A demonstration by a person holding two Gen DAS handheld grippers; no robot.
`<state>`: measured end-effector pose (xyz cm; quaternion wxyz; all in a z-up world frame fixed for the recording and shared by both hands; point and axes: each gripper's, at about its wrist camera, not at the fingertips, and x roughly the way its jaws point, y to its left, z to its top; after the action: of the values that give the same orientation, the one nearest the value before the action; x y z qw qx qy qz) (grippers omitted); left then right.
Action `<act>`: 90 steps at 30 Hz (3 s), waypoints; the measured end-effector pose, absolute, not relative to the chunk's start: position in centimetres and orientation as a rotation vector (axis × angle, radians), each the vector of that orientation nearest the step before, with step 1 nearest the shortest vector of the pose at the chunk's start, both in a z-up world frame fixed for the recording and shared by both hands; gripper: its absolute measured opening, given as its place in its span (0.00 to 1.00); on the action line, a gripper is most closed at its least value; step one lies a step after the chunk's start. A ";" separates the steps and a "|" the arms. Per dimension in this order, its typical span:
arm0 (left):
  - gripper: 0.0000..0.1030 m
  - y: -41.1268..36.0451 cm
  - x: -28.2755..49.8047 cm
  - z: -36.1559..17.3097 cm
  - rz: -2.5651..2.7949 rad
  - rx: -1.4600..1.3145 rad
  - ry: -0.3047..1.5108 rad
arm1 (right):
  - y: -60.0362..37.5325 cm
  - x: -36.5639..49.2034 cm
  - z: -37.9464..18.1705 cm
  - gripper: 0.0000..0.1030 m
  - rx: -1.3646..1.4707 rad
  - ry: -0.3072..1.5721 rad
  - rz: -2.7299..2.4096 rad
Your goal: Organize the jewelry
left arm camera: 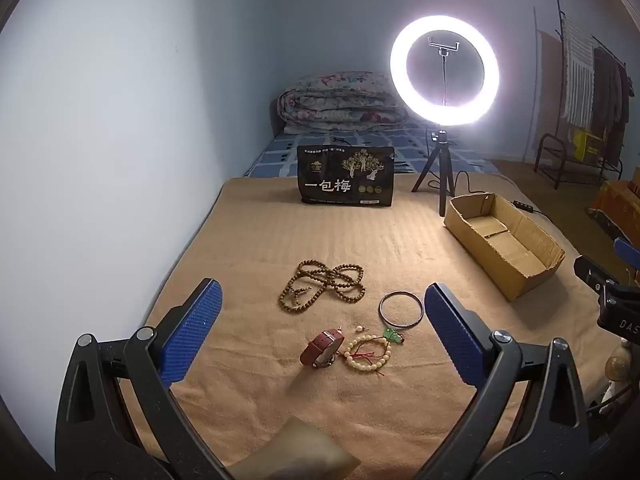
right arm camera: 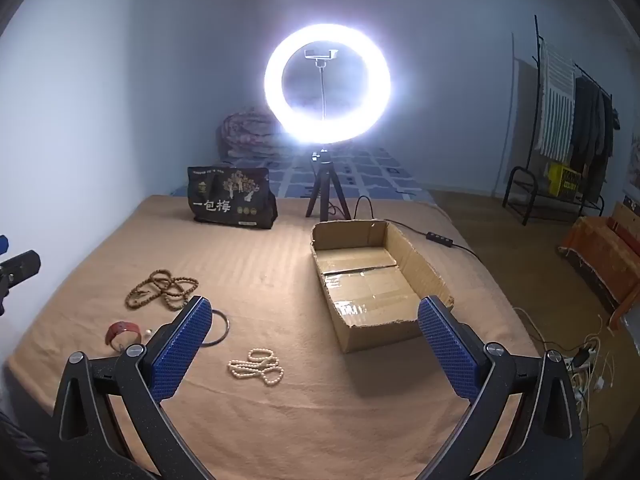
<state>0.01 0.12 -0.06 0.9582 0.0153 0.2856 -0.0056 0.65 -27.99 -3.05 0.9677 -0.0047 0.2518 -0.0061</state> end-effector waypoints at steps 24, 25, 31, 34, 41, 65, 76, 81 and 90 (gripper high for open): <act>1.00 -0.6 -0.3 0.5 -0.010 0.055 0.561 | -28.0 0.8 -3.3 0.99 -0.007 0.531 -0.024; 1.00 -0.7 -0.3 0.5 -0.009 0.055 0.561 | -27.9 0.8 -3.3 0.99 -0.006 0.532 -0.024; 1.00 -0.4 -0.2 0.3 -0.011 0.052 0.560 | -27.9 0.8 -3.3 0.99 -0.004 0.532 -0.023; 1.00 -0.5 -0.2 0.4 -0.010 0.053 0.560 | -27.9 0.8 -3.3 0.99 -0.004 0.531 -0.024; 1.00 -0.3 -0.2 0.3 -0.013 0.053 0.559 | -27.9 0.8 -3.3 0.99 -0.004 0.532 -0.026; 1.00 -0.2 0.2 0.8 -0.014 0.054 0.563 | -28.2 0.7 -3.0 0.99 0.005 0.537 -0.030; 1.00 -0.2 0.2 0.4 -0.014 0.052 0.566 | -28.2 0.7 -3.1 0.99 0.006 0.539 -0.029; 1.00 -0.1 0.1 -0.1 -0.014 0.053 0.571 | -28.1 0.8 -3.0 0.99 0.005 0.541 -0.029; 1.00 0.6 0.5 -0.7 -0.010 0.042 0.598 | -27.9 0.8 -3.2 0.99 -0.003 0.546 -0.023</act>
<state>0.54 0.55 -0.69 0.9554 0.0204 0.2944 -0.0050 0.82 -27.90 -3.19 0.9629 -0.0012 0.2697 -0.0115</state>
